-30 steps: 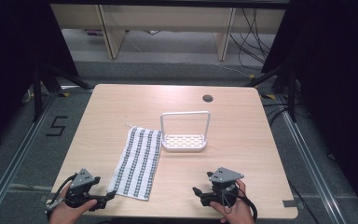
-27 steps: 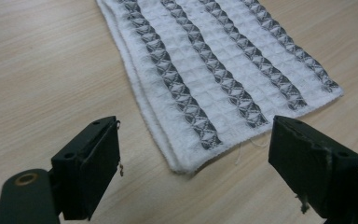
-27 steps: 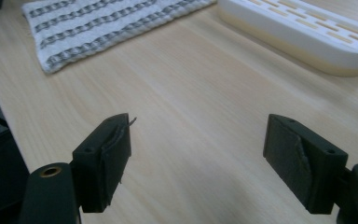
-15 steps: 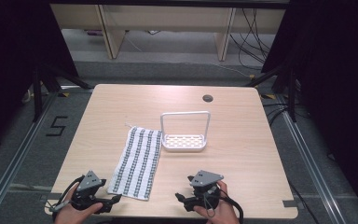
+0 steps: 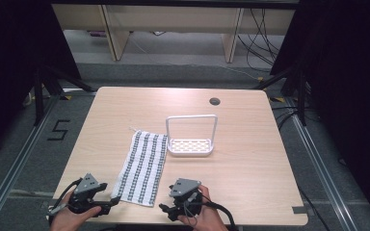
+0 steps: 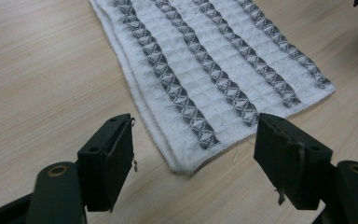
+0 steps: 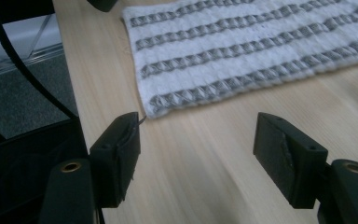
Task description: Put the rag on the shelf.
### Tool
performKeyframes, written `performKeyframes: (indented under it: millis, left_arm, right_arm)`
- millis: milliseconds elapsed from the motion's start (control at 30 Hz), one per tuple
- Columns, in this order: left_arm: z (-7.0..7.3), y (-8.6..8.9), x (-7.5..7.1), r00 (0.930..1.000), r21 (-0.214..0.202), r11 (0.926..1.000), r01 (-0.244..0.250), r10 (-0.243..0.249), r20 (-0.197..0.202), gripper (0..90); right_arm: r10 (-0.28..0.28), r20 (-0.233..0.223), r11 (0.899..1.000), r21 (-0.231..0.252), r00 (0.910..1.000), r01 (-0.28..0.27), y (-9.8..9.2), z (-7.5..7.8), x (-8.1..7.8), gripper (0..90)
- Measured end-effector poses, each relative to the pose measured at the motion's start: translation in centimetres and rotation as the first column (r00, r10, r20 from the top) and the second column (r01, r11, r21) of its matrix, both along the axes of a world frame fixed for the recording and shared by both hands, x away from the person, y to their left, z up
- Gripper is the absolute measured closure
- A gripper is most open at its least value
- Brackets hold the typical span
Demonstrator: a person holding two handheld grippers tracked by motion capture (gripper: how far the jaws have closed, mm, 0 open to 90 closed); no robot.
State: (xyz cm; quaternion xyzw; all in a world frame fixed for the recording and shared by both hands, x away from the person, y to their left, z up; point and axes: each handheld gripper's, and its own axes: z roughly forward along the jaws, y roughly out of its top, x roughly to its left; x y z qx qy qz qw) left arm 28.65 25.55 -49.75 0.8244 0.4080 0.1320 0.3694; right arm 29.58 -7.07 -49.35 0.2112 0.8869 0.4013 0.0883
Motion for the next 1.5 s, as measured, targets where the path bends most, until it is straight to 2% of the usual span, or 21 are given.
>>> performKeyframes:
  millis: [33,67,200,400,433,700,733,833,933,967,1000,1033,1067,1100,1133,1167,1267,1300,1333,1400,1500]
  left_arm:
    - [-0.2,0.1,0.1,1.0000,-0.008,1.0000,0.000,0.000,-0.007,28.8]
    - [-0.4,0.1,0.2,0.9994,-0.006,0.9999,-0.011,0.011,-0.032,29.7]
    - [-0.7,-0.1,0.4,0.9991,0.011,0.9999,-0.006,0.006,-0.043,32.0]
    - [-0.6,-0.4,0.9,0.9987,0.026,0.9996,0.010,-0.009,-0.050,37.6]
    - [-0.5,-0.5,1.0,0.9986,0.051,0.9986,0.013,-0.011,-0.051,38.4]
    - [-0.9,-1.0,1.3,0.9975,0.065,0.9976,0.022,-0.018,-0.068,43.0]
    - [-0.9,-1.0,1.4,0.9970,0.092,0.9955,0.023,-0.016,-0.076,43.0]
    - [-1.1,-1.2,1.4,0.9975,0.098,0.9950,0.016,-0.010,-0.069,44.9]
    - [-1.0,-1.1,1.4,0.9975,0.105,0.9939,0.032,-0.026,-0.065,52.7]
    - [-1.1,-1.2,1.3,0.9984,0.102,0.9944,0.027,-0.021,-0.052,52.7]
    - [-1.1,-1.2,1.4,0.9987,0.113,0.9931,0.032,-0.027,-0.042,58.2]
    - [-1.2,-1.3,1.4,0.9992,0.105,0.9942,0.022,-0.019,-0.034,62.0]
    - [-1.1,-1.2,1.4,0.9984,0.117,0.9920,0.046,-0.042,-0.038,67.0]
    - [-1.2,-1.2,1.4,0.9989,0.105,0.9937,0.041,-0.038,-0.029,75.9]
    - [-1.3,-1.3,1.4,0.9989,0.100,0.9942,0.040,-0.037,-0.028,75.9]
    - [-1.3,-1.4,1.4,0.9989,0.099,0.9942,0.042,-0.040,-0.024,83.1]
    - [-1.2,-1.5,1.3,0.9988,0.108,0.9931,0.045,-0.043,-0.025,85.4]
    - [-1.2,-1.5,1.4,0.9980,0.121,0.9906,0.063,-0.062,-0.012,85.8]
    - [-1.1,-1.6,1.3,0.9979,0.113,0.9916,0.062,-0.060,-0.023,85.8]
    - [-0.9,-1.5,1.2,0.9976,0.115,0.9910,0.069,-0.069,-0.006,86.0]
    - [-0.1,-1.3,0.9,0.9968,0.085,0.9939,0.070,-0.073,0.032,86.3]
  right_arm:
    - [0.000,-0.010,1.000,-0.003,0.9999,0.000,0.3,0.0,-0.1,33.6]
    - [0.032,0.009,0.999,-0.010,0.9994,-0.032,1.1,-0.1,0.1,34.6]
    - [0.056,0.015,0.998,-0.027,0.9983,-0.055,2.4,-0.4,0.4,36.3]
    - [0.052,0.003,0.998,-0.035,0.9987,-0.051,3.3,-0.6,0.8,40.7]
    - [0.051,0.003,0.998,-0.042,0.9987,-0.051,3.6,-0.8,1.0,41.9]
    - [0.065,-0.015,0.996,-0.054,0.9978,-0.066,4.9,-1.6,1.1,47.0]
    - [0.065,-0.015,0.996,-0.054,0.9978,-0.066,4.9,-1.6,1.1,47.0]
    - [0.067,-0.013,0.995,-0.076,0.9977,-0.067,5.2,-1.9,1.4,48.6]
    - [0.065,-0.017,0.995,-0.073,0.9977,-0.066,5.3,-2.2,1.6,55.2]
    - [0.064,0.005,0.995,-0.074,0.9979,-0.064,5.3,-2.3,1.8,59.6]
    - [0.039,-0.016,0.997,-0.067,0.9991,-0.040,5.2,-2.2,1.8,65.5]
    - [0.033,-0.005,0.997,-0.071,0.9994,-0.033,5.1,-2.2,1.9,69.1]
    - [0.026,-0.004,0.998,-0.056,0.9996,-0.026,5.1,-2.3,2.0,73.1]
    - [0.033,0.012,0.998,-0.061,0.9994,-0.032,5.0,-2.3,2.1,77.0]
    - [0.033,0.012,0.998,-0.061,0.9994,-0.032,5.0,-2.3,2.1,79.9]
    - [0.029,0.008,0.998,-0.055,0.9995,-0.029,5.0,-2.3,2.2,83.7]
    - [0.019,0.008,0.998,-0.052,0.9998,-0.018,5.0,-2.4,2.4,85.5]
    - [0.040,0.032,0.997,-0.065,0.9987,-0.038,4.9,-2.4,2.6,86.1]
    - [0.040,0.032,0.997,-0.065,0.9987,-0.038,4.9,-2.4,2.6,86.1]
    - [0.042,0.020,0.997,-0.066,0.9989,-0.040,4.9,-2.0,2.5,86.2]
    - [0.055,0.013,0.998,-0.032,0.9984,-0.054,4.8,-1.1,2.3,86.4]
